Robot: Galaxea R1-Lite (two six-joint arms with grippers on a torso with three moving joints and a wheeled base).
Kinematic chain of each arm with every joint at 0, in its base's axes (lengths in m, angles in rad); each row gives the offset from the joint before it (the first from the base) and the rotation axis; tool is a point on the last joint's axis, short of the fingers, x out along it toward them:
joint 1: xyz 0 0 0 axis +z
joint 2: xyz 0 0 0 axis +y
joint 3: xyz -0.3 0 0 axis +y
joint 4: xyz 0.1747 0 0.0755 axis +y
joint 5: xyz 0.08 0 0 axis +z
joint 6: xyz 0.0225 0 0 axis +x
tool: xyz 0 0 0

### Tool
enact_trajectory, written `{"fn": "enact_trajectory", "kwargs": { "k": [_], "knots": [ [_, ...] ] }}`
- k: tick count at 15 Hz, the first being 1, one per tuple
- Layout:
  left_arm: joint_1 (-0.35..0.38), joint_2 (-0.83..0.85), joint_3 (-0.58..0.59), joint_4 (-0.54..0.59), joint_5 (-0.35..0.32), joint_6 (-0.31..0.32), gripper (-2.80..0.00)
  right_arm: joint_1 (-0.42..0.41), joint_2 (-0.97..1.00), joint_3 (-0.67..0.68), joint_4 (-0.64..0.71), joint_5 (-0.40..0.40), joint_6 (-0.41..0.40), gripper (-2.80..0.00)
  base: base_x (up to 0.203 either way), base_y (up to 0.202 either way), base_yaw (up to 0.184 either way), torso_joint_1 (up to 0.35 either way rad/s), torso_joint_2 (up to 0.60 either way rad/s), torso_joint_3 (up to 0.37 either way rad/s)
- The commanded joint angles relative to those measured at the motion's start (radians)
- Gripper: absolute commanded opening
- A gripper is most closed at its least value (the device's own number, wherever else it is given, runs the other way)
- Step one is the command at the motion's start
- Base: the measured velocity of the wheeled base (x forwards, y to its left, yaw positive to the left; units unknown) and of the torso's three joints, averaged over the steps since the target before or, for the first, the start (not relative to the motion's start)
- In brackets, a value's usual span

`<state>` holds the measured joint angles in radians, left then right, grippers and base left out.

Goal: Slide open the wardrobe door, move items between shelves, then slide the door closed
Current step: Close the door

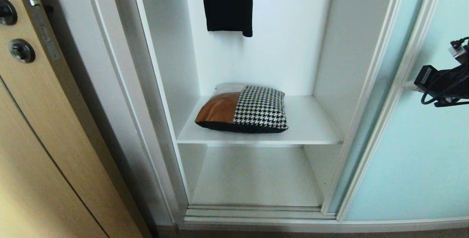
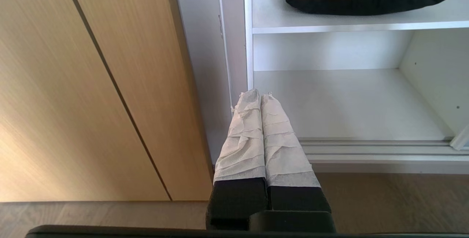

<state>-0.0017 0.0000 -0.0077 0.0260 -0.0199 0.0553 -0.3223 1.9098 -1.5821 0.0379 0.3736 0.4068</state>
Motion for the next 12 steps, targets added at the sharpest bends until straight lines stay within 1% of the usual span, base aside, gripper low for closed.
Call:
{"fn": "enact_trajectory", "kwargs": {
  "k": [1,6,12],
  "knots": [
    [0.0,0.002,0.0,0.0,0.0,0.0,-2.8,-0.003,-0.017,0.012,0.001,0.006,0.001,-2.8,0.0,0.0,0.0,0.0,0.0,0.0],
    [0.0,0.002,0.0,0.0,0.0,0.0,-2.8,-0.05,-0.002,-0.008,-0.002,0.008,-0.002,-2.8,0.0,0.0,0.0,0.0,0.0,0.0],
    [0.0,0.002,0.0,0.0,0.0,0.0,-2.8,-0.052,0.071,-0.071,-0.001,0.002,0.0,-2.8,0.0,0.0,0.0,0.0,0.0,0.0]
  ]
}}
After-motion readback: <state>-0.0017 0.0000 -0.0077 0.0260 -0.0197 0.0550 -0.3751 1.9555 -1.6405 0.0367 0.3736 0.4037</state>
